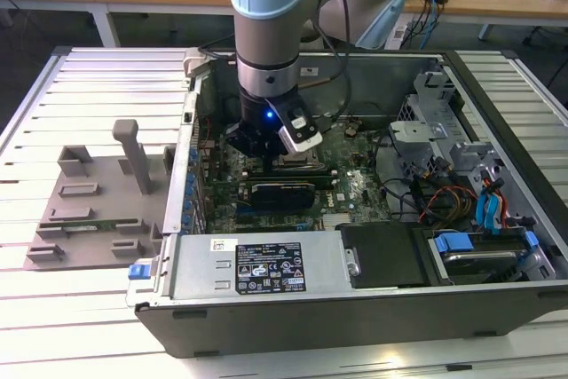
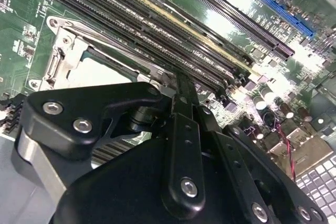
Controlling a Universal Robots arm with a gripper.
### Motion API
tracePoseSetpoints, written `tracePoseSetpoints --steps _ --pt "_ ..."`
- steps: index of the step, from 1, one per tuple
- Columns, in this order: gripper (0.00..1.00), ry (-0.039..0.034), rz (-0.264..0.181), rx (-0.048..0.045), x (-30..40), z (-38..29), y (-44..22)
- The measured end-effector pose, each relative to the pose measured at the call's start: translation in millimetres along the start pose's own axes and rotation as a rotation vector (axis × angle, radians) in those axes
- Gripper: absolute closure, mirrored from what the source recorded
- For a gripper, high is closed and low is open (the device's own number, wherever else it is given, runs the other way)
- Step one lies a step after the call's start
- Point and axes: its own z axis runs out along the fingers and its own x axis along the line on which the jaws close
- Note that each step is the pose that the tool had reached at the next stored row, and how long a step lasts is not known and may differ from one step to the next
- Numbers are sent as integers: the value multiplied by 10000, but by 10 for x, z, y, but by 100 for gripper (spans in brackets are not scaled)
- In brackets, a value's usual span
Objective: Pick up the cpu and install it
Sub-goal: 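Install the second cpu locking lever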
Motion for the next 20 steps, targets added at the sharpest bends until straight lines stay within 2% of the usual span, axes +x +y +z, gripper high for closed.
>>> tracePoseSetpoints --steps 3,7,11,12,14,17,18,20 --pt "89 6 3 -2 -10 -8 -5" --pt "89 89 3 -47 -155 -8 -32" --pt "89 84 5 -142 -134 -14 -140" --pt "89 83 5 -199 -133 -25 -164" --pt "89 82 5 -230 -133 -70 -166" --pt "89 80 5 -268 -133 -82 -169" --pt "89 79 5 -304 -128 -81 -172" --pt "89 74 7 -462 -96 -72 -179"
